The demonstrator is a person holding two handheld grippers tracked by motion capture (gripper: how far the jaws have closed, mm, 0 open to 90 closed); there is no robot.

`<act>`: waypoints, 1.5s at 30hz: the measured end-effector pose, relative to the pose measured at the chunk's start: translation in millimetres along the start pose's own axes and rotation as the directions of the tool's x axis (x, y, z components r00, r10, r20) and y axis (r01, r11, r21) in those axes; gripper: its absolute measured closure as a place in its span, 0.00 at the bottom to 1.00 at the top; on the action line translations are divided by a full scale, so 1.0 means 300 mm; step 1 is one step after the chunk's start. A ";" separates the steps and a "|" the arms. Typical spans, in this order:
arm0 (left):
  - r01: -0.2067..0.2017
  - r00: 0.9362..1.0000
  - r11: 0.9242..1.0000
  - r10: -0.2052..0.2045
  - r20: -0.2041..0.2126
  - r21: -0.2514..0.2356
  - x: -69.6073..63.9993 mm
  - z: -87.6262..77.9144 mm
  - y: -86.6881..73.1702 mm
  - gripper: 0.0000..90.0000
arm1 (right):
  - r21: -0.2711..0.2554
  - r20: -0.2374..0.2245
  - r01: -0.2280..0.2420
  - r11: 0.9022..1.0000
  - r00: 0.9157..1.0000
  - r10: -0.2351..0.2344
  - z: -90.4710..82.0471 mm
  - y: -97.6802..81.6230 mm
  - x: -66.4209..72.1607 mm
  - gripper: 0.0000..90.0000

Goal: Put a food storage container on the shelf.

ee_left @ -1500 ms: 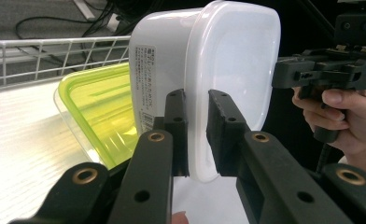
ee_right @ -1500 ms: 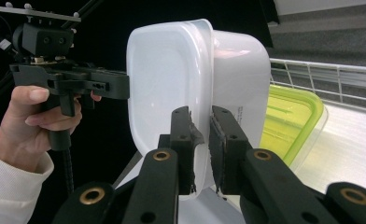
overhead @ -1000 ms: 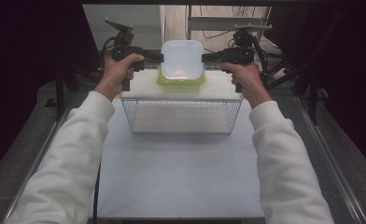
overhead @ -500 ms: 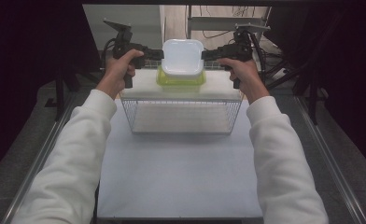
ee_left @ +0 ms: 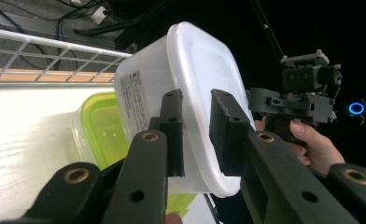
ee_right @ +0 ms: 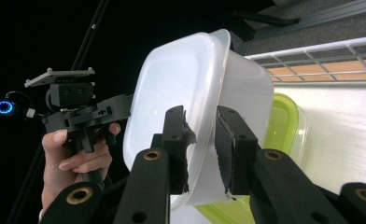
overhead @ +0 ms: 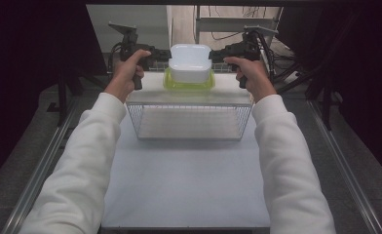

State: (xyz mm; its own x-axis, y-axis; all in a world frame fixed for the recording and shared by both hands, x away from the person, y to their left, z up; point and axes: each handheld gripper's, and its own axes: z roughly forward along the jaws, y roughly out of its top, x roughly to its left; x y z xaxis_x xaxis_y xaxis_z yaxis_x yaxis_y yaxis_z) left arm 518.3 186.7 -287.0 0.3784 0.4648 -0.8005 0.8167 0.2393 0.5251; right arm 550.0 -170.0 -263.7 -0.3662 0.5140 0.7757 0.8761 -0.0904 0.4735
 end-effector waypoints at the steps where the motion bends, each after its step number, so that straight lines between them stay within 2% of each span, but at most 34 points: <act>1: 0.005 1.000 1.000 -0.005 0.003 -0.002 0.004 -0.002 0.001 0.82 | 0.000 -0.004 -0.006 1.000 1.000 0.006 0.003 0.001 -0.002 0.81; 9: 0.003 1.000 1.000 -0.003 0.009 -0.007 0.009 -0.004 0.001 0.82 | 0.001 -0.019 -0.017 1.000 1.000 0.017 0.009 0.002 -0.008 0.82; 12: -0.008 1.000 1.000 0.008 0.011 -0.010 0.009 -0.001 0.000 0.77 | -0.002 -0.016 -0.011 1.000 1.000 0.011 0.007 0.000 -0.004 0.82; 16: -0.040 0.999 0.999 0.040 0.021 -0.025 -0.005 0.003 -0.008 0.64 | -0.037 -0.004 0.039 0.999 0.999 -0.039 0.004 -0.004 0.011 0.72; 18: -0.061 0.998 0.997 0.061 0.010 -0.037 -0.015 -0.002 -0.013 0.55 | -0.057 -0.002 0.063 0.996 0.998 -0.063 -0.002 -0.006 0.018 0.67; 21: -0.084 0.996 0.995 0.085 0.006 -0.054 -0.025 -0.018 -0.019 0.47 | -0.091 0.014 0.114 0.989 0.993 -0.114 -0.022 -0.013 0.033 0.61; 22: -0.108 0.994 0.993 0.108 -0.001 -0.052 -0.034 -0.029 -0.025 0.45 | -0.094 0.019 0.126 0.988 0.992 -0.125 -0.027 -0.016 0.037 0.60; 23: -0.117 0.993 0.992 0.117 -0.004 -0.052 -0.038 -0.033 -0.028 0.43 | -0.100 0.029 0.157 0.983 0.988 -0.155 -0.039 -0.024 0.047 0.58; 26: -0.148 0.989 0.988 0.147 -0.011 -0.051 -0.056 -0.049 -0.041 0.41 | -0.099 0.053 0.208 0.973 0.978 -0.203 -0.055 -0.037 0.065 0.55; 30: -0.222 0.975 0.974 0.220 -0.039 -0.037 -0.088 -0.071 -0.071 0.38 | -0.114 0.046 0.268 0.957 0.963 -0.265 -0.083 -0.070 0.074 0.49; 32: -0.233 0.972 0.971 0.232 -0.032 -0.051 -0.095 -0.084 -0.091 0.37 | -0.115 0.054 0.298 0.948 0.954 -0.294 -0.101 -0.091 0.072 0.47; 33: -0.238 0.971 0.970 0.236 -0.029 -0.054 -0.095 -0.090 -0.099 0.37 | -0.116 0.060 0.315 0.942 0.949 -0.310 -0.115 -0.105 0.067 0.46; 36: -0.278 0.960 0.959 0.275 -0.060 -0.060 -0.096 -0.118 -0.140 0.36 | -0.124 0.070 0.348 0.929 0.937 -0.342 -0.155 -0.145 0.054 0.43; 37: -0.283 0.958 0.957 0.280 -0.061 -0.063 -0.095 -0.127 -0.151 0.35 | -0.124 0.077 0.360 0.925 0.932 -0.353 -0.169 -0.160 0.048 0.43; 38: -0.297 0.954 0.953 0.294 -0.061 -0.063 -0.092 -0.141 -0.169 0.35 | -0.125 0.083 0.369 0.921 0.929 -0.361 -0.179 -0.172 0.043 0.43; 39: -0.305 0.951 0.950 0.301 -0.066 -0.060 -0.091 -0.149 -0.180 0.35 | -0.126 0.095 0.386 0.914 0.922 -0.376 -0.193 -0.191 0.035 0.42; 40: -0.324 0.944 0.945 0.319 -0.078 -0.054 -0.091 -0.164 -0.206 0.35 | -0.124 0.102 0.393 0.911 0.919 -0.382 -0.201 -0.204 0.031 0.41; 41: -0.332 0.942 0.942 0.327 -0.079 -0.050 -0.089 -0.172 -0.218 0.35 | -0.124 0.119 0.415 0.902 0.908 -0.401 -0.216 -0.231 0.021 0.40; 45: -0.353 0.933 0.935 0.349 -0.090 -0.038 -0.078 -0.207 -0.277 0.34 | -0.121 0.123 0.442 0.889 0.895 -0.428 -0.240 -0.290 -0.002 0.40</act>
State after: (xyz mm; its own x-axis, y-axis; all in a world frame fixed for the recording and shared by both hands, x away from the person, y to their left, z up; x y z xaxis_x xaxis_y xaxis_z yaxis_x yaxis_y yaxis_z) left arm 414.6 209.0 -294.0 0.5986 0.5942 -0.5373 0.6131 0.0919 0.7847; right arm 451.3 -223.6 -275.3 -0.6643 0.6041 0.4402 0.5789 0.0432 0.8143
